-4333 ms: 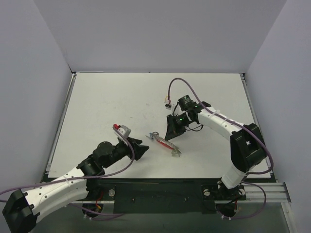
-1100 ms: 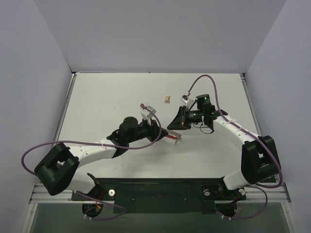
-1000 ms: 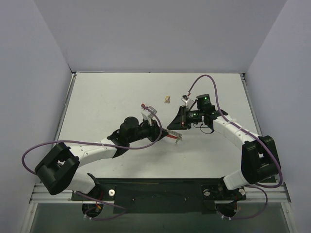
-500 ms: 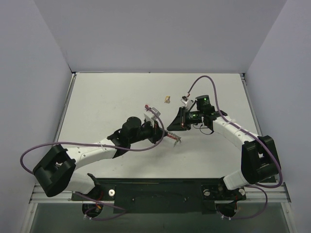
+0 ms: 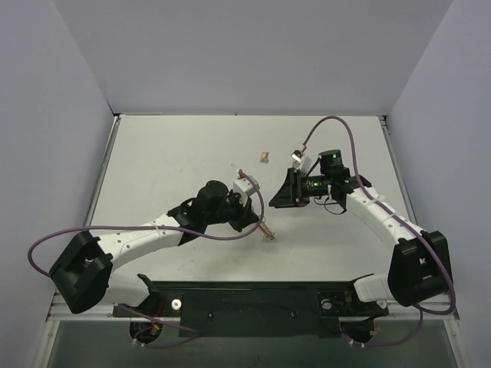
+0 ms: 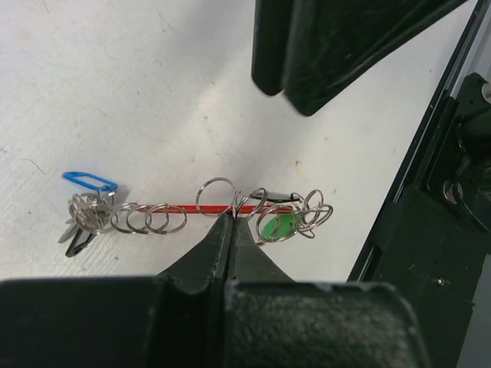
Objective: Put the keys on the keyring
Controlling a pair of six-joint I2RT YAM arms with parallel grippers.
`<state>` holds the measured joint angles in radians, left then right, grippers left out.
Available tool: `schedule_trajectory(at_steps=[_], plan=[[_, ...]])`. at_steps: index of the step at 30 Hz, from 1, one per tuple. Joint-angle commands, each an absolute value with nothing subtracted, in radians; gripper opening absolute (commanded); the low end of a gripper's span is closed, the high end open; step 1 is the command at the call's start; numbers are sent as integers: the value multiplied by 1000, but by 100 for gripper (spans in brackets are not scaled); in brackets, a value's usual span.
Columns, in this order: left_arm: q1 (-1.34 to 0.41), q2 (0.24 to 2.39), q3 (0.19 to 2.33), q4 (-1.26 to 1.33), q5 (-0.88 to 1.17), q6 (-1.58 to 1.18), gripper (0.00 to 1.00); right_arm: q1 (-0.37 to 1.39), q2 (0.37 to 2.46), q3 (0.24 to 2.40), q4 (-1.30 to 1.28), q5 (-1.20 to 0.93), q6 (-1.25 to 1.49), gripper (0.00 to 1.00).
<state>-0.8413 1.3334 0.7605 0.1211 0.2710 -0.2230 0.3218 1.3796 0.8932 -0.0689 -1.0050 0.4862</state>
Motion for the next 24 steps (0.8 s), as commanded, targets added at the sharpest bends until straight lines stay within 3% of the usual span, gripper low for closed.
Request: schedule_trajectory(at_steps=[1, 4, 9, 13, 24], plan=[[-831, 1293, 818, 100, 325, -179, 0, 313, 1304, 908, -214, -1089, 194, 41], [-830, 1290, 816, 106, 359, -179, 0, 318, 1286, 949, -397, -1103, -71, 50], [-831, 1296, 792, 150, 406, -209, 0, 356, 1290, 971, -606, -1068, -470, 52], [-830, 1295, 755, 202, 423, -248, 0, 416, 1336, 992, -598, -1014, -494, 51], [-831, 1305, 687, 330, 442, -333, 0, 468, 1410, 1031, -534, -1051, -358, 34]])
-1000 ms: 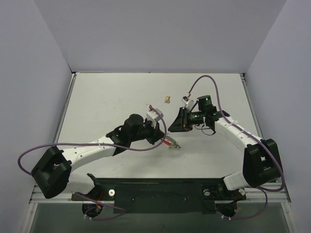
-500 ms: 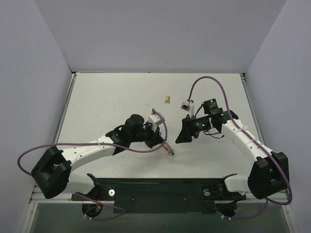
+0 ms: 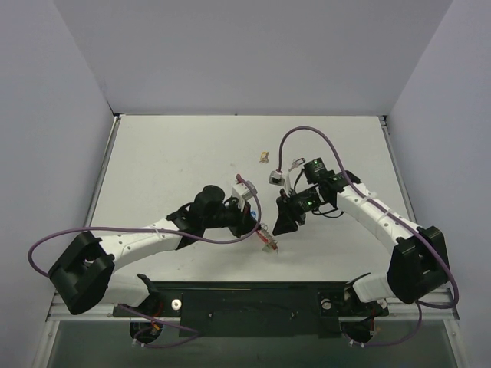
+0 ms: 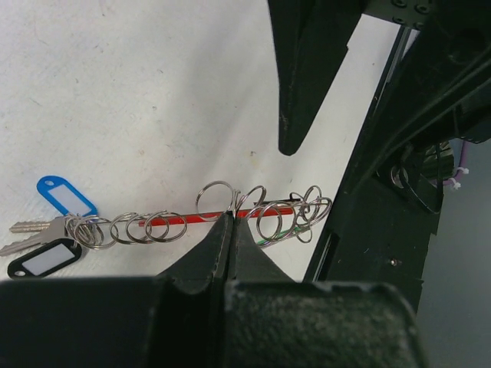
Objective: Put the keys on the keyring
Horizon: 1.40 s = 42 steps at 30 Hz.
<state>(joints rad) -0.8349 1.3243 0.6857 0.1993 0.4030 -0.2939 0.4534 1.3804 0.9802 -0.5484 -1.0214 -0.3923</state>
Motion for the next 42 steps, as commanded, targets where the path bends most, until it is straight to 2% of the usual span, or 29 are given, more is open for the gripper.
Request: schedule_trajectory(at_steps=[1, 16, 25, 36, 42], plan=[[-831, 1307, 684, 342, 442, -340, 0, 478, 1413, 1035, -535, -1049, -354, 34], [-831, 1339, 678, 379, 477, -364, 0, 499, 1465, 1060, -494, -1040, -267, 24], [-831, 1342, 673, 383, 489, -373, 0, 494, 1476, 1077, -492, -1058, -242, 23], [-830, 1344, 666, 400, 495, -391, 0, 497, 1485, 1066, -482, -1039, -238, 5], [-831, 1342, 653, 423, 503, -411, 0, 500, 1488, 1068, -477, -985, -224, 4]])
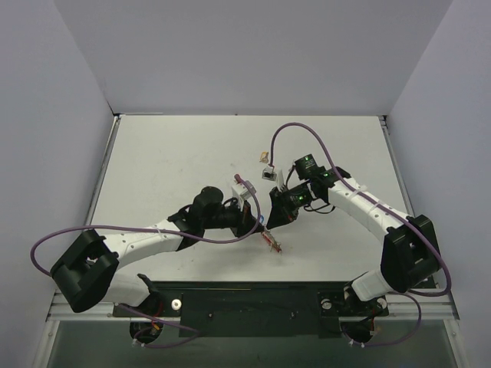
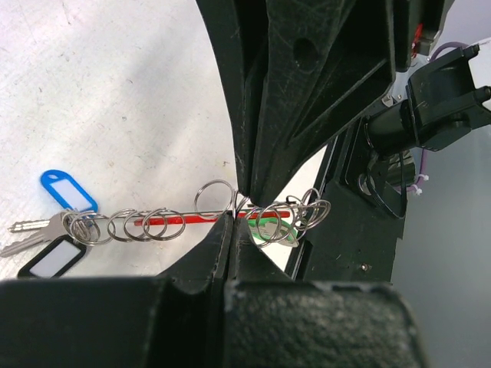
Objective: Put the keys on the keyring
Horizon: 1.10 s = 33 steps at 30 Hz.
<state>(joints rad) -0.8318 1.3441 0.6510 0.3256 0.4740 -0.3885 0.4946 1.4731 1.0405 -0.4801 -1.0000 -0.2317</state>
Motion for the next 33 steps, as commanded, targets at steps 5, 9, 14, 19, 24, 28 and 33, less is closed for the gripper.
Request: schedule_trajectory(at_steps=[5, 9, 14, 19, 24, 28, 33], plan=[[-822, 1341, 640, 451, 517, -433, 0, 500, 1474, 1058, -476, -983, -233, 0], [-796, 1341, 612, 506, 567, -471, 0, 488, 1453, 1043, -477, -1005, -250, 0], [-773, 1348, 585, 566, 620, -515, 0, 483, 1437, 1025, -479, -1012, -270, 0], [-753, 1356, 571, 607, 647, -546, 0, 485, 1427, 1016, -494, -1038, -313, 0], [-752, 1367, 572, 609, 644, -554, 0, 511, 1391, 1017, -590, -1055, -469, 0], [-753, 1368, 577, 607, 638, -546, 0, 537, 1375, 1019, -638, -1028, -537, 0], [-756, 1368, 583, 594, 637, -529, 0, 557, 1367, 1038, -715, -1057, -607, 14]])
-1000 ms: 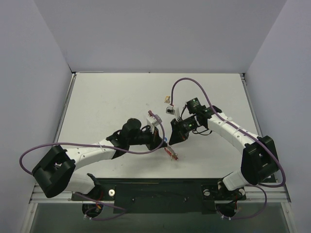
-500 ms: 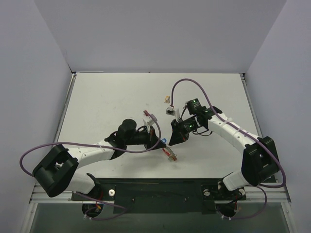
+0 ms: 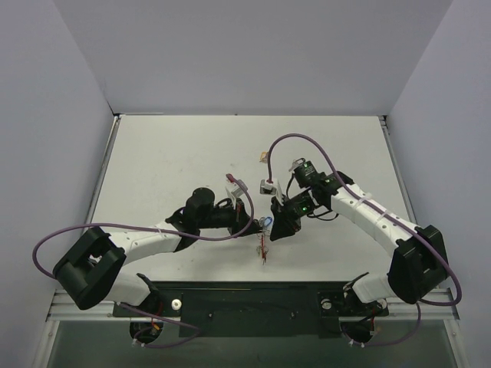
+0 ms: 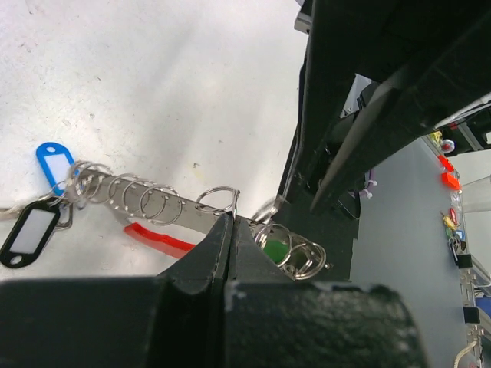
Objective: Put the keys on the keyring
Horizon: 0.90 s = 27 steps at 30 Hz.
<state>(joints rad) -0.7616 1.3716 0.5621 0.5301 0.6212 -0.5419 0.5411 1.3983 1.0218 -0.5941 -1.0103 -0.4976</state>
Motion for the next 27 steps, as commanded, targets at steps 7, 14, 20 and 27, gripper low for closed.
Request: schedule_trajectory(at_steps=[7, 14, 20, 27], plan=[[-762, 1364, 586, 572, 635, -471, 0, 560, 1364, 1089, -831, -1101, -712, 29], [-776, 1324, 583, 549, 635, -367, 0, 460, 1368, 1132, -845, -1121, -672, 34], [-810, 1264, 598, 494, 623, -229, 0, 419, 1345, 1146, -857, -1058, -699, 45], [-822, 1203, 629, 494, 595, -130, 0, 411, 1252, 1195, -942, -1028, -935, 63]])
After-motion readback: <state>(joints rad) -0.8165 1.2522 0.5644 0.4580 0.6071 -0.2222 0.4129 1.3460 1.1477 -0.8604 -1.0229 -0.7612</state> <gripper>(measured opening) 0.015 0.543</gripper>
